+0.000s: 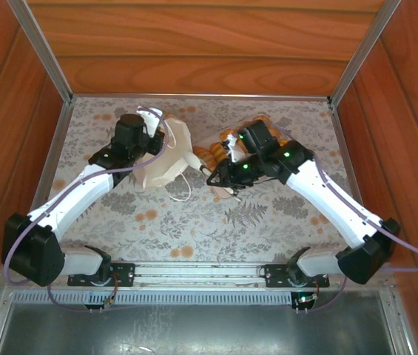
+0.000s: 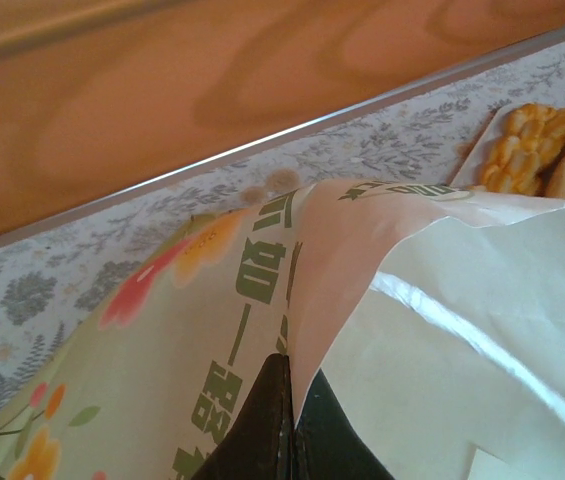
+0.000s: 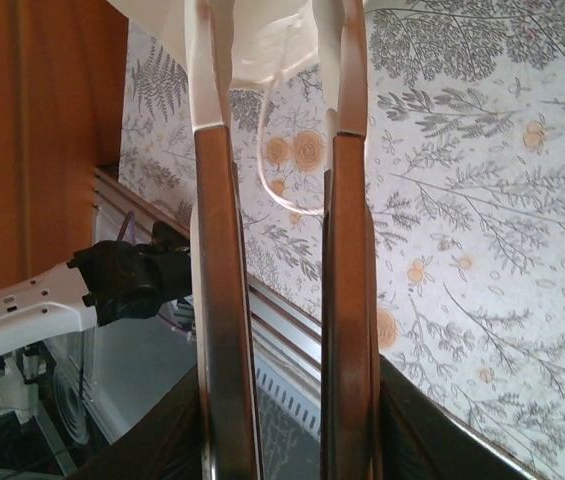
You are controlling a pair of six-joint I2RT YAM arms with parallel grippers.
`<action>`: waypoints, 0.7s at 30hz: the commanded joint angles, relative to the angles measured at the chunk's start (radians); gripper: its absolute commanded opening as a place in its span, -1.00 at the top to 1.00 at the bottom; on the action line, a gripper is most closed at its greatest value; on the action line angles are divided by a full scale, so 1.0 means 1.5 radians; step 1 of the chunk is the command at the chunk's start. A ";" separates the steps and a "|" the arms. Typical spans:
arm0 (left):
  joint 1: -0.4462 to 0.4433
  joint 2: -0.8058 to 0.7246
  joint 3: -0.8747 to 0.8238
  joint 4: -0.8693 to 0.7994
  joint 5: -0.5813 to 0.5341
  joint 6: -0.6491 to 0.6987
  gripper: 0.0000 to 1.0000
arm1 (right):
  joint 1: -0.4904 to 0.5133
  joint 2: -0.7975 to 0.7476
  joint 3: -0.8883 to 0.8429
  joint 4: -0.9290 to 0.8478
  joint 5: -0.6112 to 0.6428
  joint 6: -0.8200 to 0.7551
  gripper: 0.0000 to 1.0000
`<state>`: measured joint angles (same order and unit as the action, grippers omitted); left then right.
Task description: Take the fake bread out of the paper bag
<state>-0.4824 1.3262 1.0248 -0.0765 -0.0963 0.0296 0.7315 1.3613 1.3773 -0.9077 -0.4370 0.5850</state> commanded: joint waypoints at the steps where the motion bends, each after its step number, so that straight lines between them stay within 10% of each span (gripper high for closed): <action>1: -0.021 0.024 0.029 0.019 -0.023 -0.028 1.00 | 0.022 0.045 0.046 0.034 0.034 0.006 0.23; 21: -0.036 0.018 0.032 0.036 -0.085 -0.188 1.00 | 0.056 0.350 0.189 0.161 0.024 0.078 0.28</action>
<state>-0.5316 1.3777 1.0775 -0.0593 -0.2050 -0.1955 0.7940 1.8778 1.5993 -0.6903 -0.3927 0.6903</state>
